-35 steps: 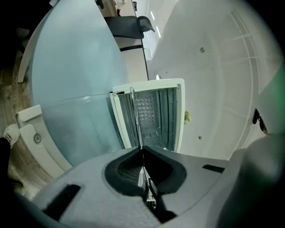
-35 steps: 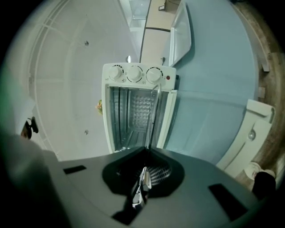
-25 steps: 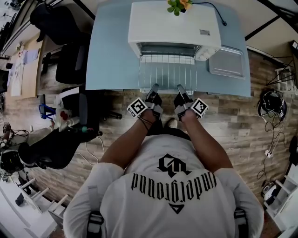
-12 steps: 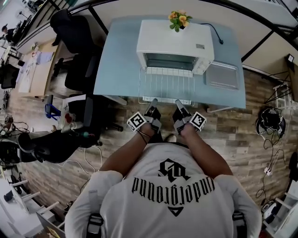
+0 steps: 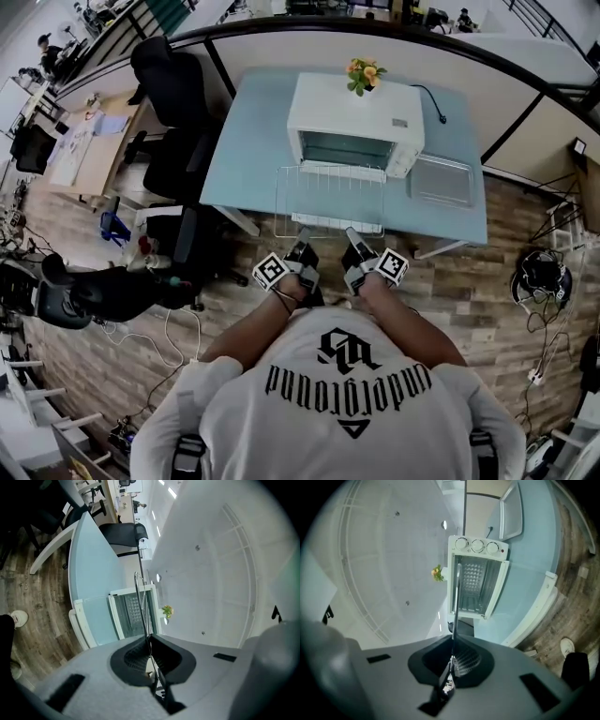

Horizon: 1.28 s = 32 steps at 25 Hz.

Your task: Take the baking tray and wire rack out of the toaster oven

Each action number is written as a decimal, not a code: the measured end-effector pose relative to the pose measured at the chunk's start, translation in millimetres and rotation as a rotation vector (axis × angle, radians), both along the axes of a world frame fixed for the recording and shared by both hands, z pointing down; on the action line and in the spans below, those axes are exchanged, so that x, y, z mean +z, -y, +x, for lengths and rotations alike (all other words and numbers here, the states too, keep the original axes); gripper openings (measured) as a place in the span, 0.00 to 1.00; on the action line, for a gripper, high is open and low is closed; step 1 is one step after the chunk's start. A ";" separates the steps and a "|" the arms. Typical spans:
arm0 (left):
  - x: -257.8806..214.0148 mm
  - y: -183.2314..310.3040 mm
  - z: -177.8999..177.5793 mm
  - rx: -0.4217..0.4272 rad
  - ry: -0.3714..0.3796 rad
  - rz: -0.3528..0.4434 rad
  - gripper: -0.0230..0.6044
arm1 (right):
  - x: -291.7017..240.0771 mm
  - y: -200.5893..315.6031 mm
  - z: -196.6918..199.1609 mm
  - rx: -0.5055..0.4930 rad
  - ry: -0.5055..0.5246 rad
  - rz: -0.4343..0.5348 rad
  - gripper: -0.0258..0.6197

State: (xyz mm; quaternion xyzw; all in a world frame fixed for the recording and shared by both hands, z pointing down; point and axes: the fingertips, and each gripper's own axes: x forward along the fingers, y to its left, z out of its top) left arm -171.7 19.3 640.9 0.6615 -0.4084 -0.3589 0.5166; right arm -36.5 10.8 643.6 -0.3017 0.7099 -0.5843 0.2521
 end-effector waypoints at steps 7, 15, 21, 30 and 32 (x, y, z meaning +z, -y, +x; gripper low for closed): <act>-7.7 -5.9 -20.9 -0.027 0.004 0.023 0.05 | -0.5 -3.0 -21.7 -0.050 0.002 0.007 0.04; 5.7 -9.2 -63.2 -0.072 0.012 -0.010 0.05 | 3.6 -0.4 -61.0 -0.103 -0.027 0.006 0.05; 1.0 2.4 -114.2 -0.064 0.020 -0.001 0.05 | 6.0 9.1 -114.8 -0.106 -0.022 -0.007 0.05; -6.6 36.8 -201.0 -0.042 0.013 0.016 0.05 | 4.1 34.9 -201.8 -0.099 -0.036 -0.021 0.05; -5.7 44.4 -218.8 -0.037 -0.001 0.012 0.05 | 0.8 41.6 -222.0 -0.096 -0.020 -0.013 0.04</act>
